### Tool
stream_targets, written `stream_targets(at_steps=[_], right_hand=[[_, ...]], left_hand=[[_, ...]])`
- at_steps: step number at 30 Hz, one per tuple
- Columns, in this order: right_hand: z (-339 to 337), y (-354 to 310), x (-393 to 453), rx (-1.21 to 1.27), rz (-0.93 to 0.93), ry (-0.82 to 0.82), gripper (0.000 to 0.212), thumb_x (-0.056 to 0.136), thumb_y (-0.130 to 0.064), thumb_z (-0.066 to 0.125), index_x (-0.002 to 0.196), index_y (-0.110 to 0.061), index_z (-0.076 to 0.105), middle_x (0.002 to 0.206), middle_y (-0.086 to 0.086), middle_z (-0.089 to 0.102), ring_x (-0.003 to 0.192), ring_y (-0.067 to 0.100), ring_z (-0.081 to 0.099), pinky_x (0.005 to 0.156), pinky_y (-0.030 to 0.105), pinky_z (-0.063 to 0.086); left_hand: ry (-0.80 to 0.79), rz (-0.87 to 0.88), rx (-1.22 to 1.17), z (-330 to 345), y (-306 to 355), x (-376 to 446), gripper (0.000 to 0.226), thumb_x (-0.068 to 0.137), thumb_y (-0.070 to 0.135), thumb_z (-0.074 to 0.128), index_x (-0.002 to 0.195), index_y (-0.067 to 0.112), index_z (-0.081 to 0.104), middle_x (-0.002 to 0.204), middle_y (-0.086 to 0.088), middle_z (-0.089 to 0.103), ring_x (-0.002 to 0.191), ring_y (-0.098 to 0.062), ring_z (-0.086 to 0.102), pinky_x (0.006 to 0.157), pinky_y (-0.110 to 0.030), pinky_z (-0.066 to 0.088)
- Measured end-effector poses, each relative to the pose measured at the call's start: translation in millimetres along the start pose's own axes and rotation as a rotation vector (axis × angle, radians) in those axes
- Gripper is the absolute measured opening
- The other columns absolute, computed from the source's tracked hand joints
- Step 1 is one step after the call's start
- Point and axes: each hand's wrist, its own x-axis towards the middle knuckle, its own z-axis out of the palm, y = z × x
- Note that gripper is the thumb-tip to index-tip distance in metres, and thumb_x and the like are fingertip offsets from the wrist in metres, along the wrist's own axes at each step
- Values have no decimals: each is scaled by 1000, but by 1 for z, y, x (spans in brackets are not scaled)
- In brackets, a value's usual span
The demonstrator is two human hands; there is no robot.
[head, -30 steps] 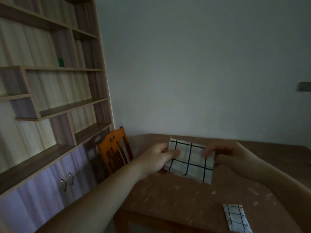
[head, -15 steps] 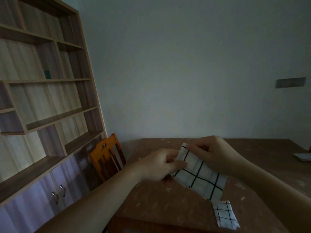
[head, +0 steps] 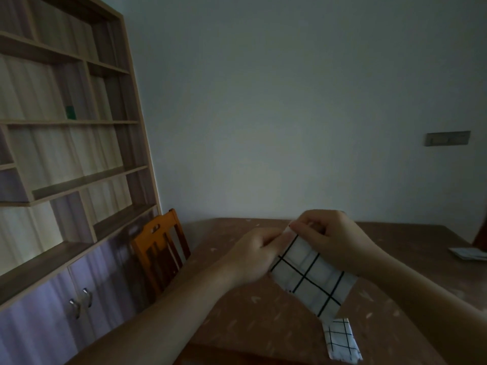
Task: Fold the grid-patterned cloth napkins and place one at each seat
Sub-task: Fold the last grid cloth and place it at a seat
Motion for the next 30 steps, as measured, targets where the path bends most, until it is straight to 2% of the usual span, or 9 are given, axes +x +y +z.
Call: stream_targets(at_steps=[3, 7, 11, 15, 18, 21, 25, 28, 30], right_hand=[[-3, 10, -9, 56, 115, -22, 48, 91, -48, 52, 62, -13, 64, 44, -5, 44, 39, 6, 36, 42, 18, 25], [-4, 21, -21, 224, 208, 68, 40, 89, -28, 65, 49, -23, 61, 40, -11, 53, 34, 2, 47, 38, 11, 29], [1, 26, -24, 380, 249, 92, 28, 87, -29, 67, 65, -12, 73, 53, 3, 66, 41, 6, 56, 39, 18, 41], [7, 35, -31, 499, 316, 160, 38, 81, -35, 67, 67, 0, 69, 47, 5, 59, 38, 12, 52, 38, 21, 40], [12, 35, -37, 759, 416, 51, 44, 74, -43, 61, 88, -2, 70, 74, 6, 74, 66, 21, 71, 62, 31, 59], [19, 39, -43, 741, 444, -83, 36, 76, -33, 65, 96, -3, 71, 90, 17, 74, 83, 38, 70, 82, 52, 55], [22, 47, -44, 631, 475, -86, 23, 81, -27, 66, 91, -7, 72, 80, 10, 75, 71, 36, 69, 72, 45, 58], [23, 48, -44, 436, 440, -257, 8, 88, -18, 65, 87, -14, 72, 66, -5, 71, 54, 10, 61, 56, 24, 51], [26, 49, -43, 347, 438, -334, 9, 89, -20, 65, 90, -18, 74, 71, -4, 73, 57, 11, 62, 57, 23, 50]], left_hand=[[127, 80, 29, 3, -6, 6, 39, 101, 45, 42, 99, 19, 71, 88, 5, 72, 82, -11, 68, 77, -41, 55], [219, 135, 93, 5, -17, 12, 42, 101, 37, 45, 68, 10, 50, 52, 7, 42, 48, -5, 40, 54, -33, 33], [273, 112, 74, 10, -22, 10, 43, 100, 37, 46, 72, 6, 51, 56, 4, 46, 52, -12, 46, 53, -34, 35], [313, 111, 59, 10, -32, 10, 47, 99, 43, 43, 81, 1, 57, 72, -19, 57, 68, -34, 57, 63, -48, 45], [353, 119, 50, 14, -37, 15, 48, 99, 44, 40, 78, 2, 51, 65, -11, 44, 61, -22, 48, 60, -39, 37], [406, 102, 43, 17, -43, 18, 46, 103, 36, 41, 71, 4, 43, 58, 1, 31, 53, -10, 35, 56, -28, 28], [246, -44, 41, 10, -56, 11, 47, 100, 46, 42, 81, 4, 53, 70, -10, 45, 63, -18, 46, 59, -17, 32], [91, -185, -65, -1, -66, 12, 39, 87, 65, 49, 94, 29, 64, 93, 9, 65, 84, -3, 60, 77, -18, 41], [-29, -201, -104, -6, -75, 15, 37, 85, 64, 54, 97, 33, 70, 97, 14, 71, 93, -2, 65, 83, -28, 50]])
